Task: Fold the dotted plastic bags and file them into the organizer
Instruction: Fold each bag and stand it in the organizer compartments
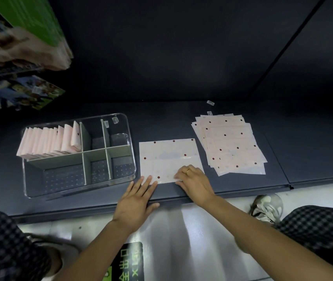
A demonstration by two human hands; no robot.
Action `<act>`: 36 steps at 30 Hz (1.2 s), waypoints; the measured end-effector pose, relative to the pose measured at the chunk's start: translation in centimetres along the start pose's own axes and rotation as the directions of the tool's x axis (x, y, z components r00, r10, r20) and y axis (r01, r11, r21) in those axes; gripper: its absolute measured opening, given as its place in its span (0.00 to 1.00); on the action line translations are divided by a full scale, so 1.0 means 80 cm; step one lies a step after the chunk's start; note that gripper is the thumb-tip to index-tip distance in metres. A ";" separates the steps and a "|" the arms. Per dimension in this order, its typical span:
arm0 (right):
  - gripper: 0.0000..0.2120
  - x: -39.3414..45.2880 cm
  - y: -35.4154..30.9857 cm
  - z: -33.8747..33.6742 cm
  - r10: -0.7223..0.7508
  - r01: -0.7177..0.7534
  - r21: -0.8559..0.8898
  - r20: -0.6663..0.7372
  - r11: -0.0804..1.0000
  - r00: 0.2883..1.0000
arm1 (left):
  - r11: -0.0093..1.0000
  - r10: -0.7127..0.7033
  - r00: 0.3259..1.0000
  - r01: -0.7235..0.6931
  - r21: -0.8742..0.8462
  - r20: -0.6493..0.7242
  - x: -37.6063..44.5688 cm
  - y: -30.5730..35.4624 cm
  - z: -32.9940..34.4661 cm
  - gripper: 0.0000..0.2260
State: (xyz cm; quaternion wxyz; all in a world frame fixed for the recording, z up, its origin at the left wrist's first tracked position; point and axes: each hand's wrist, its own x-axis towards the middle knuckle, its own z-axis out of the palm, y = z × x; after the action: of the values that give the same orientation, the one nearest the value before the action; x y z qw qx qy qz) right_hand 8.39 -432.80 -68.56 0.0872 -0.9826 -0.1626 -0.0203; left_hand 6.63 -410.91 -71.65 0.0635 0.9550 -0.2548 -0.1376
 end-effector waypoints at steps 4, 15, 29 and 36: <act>0.12 0.008 0.001 0.007 -0.060 0.070 -0.129 0.081 0.989 0.995 | 0.999 -0.024 0.999 0.023 -0.044 -0.021 0.000 0.002 0.001 0.29; 0.11 -0.016 -0.001 -0.008 -0.066 0.085 -0.040 0.341 0.996 0.938 | 0.973 -0.040 0.984 0.000 -0.232 -0.171 -0.002 0.012 -0.014 0.23; 0.06 0.017 0.009 -0.037 0.025 -0.125 0.170 0.495 0.978 0.869 | 0.336 -0.248 0.958 0.226 -0.914 0.145 -0.002 0.011 -0.039 0.10; 0.14 0.029 0.014 -0.004 0.203 -0.217 -0.021 0.447 0.976 0.871 | 0.533 -0.400 0.916 0.262 -0.804 0.033 0.008 0.027 -0.030 0.17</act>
State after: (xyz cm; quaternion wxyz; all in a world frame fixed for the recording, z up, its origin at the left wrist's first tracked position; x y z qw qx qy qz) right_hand 10.97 -433.14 -68.28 0.0641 -0.9713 -0.0709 0.2178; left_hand 6.86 -412.99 -69.11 0.4734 0.8637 0.0249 -0.1711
